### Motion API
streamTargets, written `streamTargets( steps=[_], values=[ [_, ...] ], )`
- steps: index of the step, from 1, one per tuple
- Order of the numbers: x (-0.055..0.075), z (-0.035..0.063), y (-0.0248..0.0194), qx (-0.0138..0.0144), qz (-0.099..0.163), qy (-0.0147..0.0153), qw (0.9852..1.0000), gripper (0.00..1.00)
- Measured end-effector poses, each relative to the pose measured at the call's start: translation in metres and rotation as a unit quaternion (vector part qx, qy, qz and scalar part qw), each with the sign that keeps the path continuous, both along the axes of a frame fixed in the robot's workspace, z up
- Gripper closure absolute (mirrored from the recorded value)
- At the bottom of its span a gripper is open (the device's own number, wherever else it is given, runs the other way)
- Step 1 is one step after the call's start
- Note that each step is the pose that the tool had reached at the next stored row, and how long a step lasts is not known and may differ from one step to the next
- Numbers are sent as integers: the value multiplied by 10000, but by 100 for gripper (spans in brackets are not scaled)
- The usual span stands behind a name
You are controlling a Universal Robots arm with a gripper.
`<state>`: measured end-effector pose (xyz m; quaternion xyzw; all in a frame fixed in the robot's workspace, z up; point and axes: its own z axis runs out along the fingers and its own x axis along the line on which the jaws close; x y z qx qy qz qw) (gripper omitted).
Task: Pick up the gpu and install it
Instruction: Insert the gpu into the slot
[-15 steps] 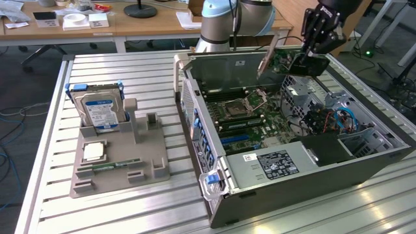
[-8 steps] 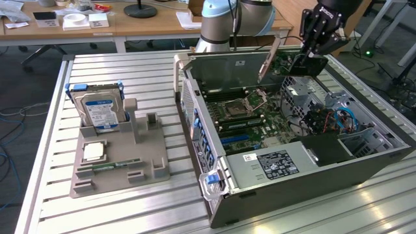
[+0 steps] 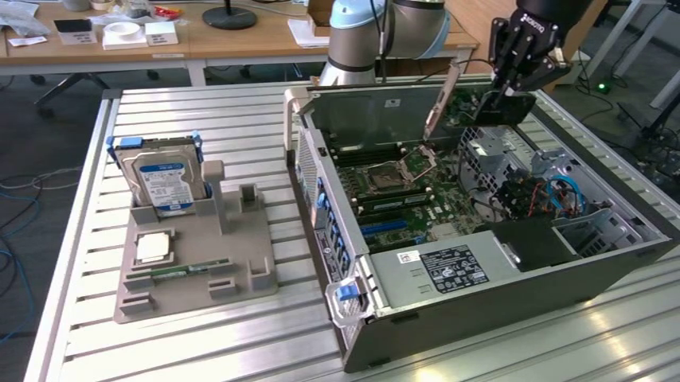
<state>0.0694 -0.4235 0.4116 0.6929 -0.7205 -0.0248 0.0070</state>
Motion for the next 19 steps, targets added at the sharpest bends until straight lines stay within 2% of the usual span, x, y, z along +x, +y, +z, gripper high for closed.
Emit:
streamTargets(
  steps=[5,10,12,19],
  values=[
    [-13,-38,1,1,84,-116,9999,74],
    [-39,-72,1,9,149,-213,9997,74],
    [-56,-77,1,9,163,-234,9996,74],
    [-88,-79,2,6,167,-241,9996,74]
  ],
)
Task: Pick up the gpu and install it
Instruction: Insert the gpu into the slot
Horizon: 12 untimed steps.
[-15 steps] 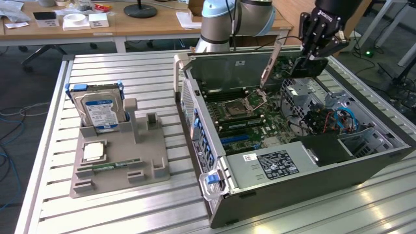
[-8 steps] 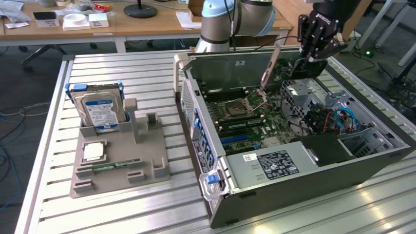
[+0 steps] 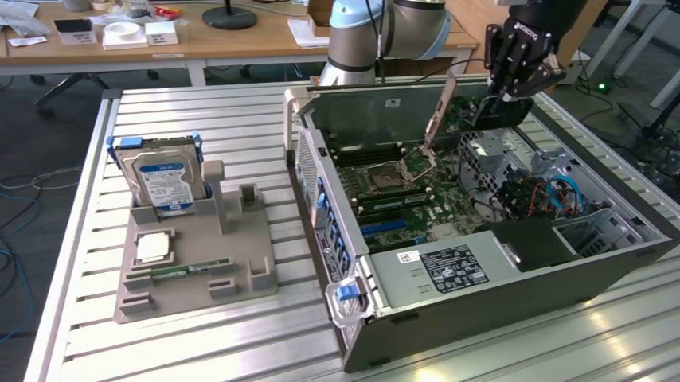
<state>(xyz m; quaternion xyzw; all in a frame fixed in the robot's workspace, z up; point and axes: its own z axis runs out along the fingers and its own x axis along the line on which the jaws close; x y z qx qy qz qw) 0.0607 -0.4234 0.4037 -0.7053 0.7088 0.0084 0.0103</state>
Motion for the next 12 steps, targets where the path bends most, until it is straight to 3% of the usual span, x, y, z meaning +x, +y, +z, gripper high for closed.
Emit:
streamTargets(
  steps=[6,12],
  values=[
    [-197,0,-1,-2,0,-53,10000,74],
    [-305,-1,-1,-1,0,-80,10000,74]
  ],
)
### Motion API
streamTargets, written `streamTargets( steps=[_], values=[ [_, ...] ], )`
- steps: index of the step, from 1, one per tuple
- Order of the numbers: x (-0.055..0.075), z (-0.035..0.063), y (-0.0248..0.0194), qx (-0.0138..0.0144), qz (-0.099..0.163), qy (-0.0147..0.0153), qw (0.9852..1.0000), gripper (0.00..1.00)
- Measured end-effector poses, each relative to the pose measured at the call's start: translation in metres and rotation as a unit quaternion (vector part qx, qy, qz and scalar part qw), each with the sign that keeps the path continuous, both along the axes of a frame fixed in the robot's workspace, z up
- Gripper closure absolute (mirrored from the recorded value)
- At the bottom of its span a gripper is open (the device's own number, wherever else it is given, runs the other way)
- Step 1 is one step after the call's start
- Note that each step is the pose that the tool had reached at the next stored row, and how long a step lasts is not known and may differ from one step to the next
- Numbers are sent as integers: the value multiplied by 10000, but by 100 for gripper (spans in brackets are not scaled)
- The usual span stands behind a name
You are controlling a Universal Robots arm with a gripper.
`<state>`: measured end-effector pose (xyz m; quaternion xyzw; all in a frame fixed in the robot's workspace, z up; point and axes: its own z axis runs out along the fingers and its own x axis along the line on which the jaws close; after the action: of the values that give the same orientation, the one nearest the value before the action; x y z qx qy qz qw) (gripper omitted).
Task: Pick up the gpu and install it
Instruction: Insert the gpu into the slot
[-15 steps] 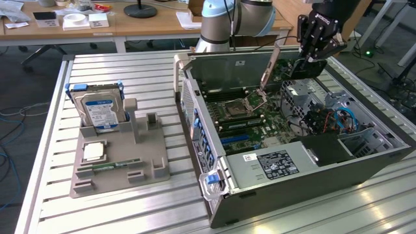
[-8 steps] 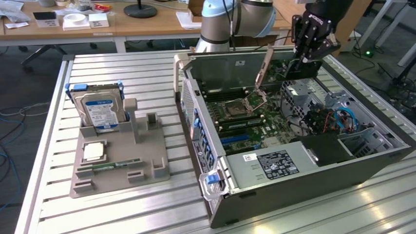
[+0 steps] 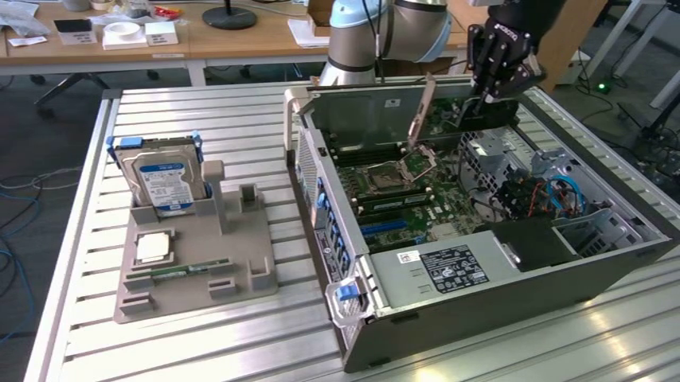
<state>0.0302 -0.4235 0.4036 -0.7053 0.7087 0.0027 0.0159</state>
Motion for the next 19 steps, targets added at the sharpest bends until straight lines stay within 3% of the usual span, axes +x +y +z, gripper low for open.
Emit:
streamTargets(
  steps=[8,19],
  values=[
    [-87,-46,0,-1,0,-7,10000,74],
    [-108,-63,1,-1,0,-9,10000,74]
  ],
)
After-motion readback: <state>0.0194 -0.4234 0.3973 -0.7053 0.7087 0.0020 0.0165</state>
